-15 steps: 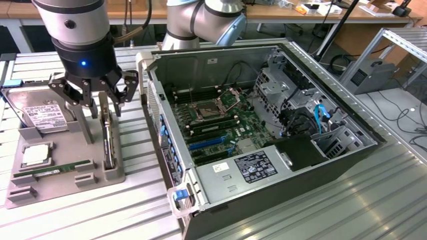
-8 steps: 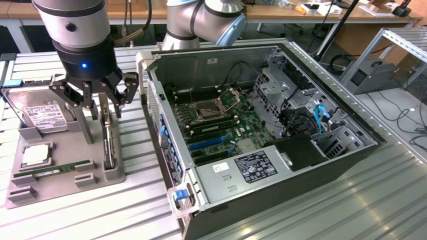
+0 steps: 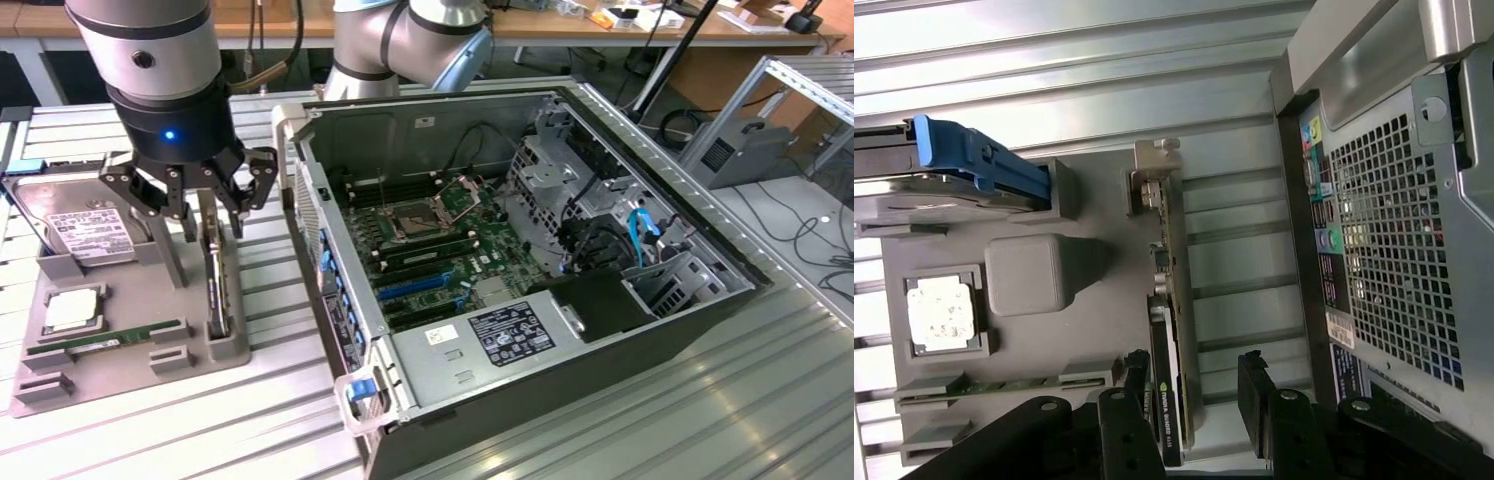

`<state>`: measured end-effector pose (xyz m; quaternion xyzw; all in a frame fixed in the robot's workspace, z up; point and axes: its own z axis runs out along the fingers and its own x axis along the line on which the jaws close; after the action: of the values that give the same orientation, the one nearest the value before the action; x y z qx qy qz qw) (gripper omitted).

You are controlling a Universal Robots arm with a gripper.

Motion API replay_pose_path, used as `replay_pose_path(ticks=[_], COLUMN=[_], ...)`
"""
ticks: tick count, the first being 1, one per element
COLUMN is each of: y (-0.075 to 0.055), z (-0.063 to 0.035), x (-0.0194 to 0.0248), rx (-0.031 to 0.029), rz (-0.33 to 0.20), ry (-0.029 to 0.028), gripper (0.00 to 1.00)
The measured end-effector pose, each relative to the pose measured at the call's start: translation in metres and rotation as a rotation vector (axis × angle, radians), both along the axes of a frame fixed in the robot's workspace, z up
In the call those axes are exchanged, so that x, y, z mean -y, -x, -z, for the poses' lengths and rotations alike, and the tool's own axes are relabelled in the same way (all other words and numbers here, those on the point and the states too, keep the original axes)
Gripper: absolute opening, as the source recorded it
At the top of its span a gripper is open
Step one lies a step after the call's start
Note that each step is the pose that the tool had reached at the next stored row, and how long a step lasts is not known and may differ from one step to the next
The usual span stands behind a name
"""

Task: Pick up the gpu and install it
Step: 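Pick up the gpu and move the gpu toward the slot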

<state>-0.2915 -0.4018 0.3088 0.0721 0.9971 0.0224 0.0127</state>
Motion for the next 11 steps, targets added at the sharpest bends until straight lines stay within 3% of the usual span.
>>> replay_pose_path(ticks=[11], y=[0.0000], z=[0.0046], x=[0.0007], rx=[0.0000], rz=[0.000], ry=[0.0000], gripper=[0.48])
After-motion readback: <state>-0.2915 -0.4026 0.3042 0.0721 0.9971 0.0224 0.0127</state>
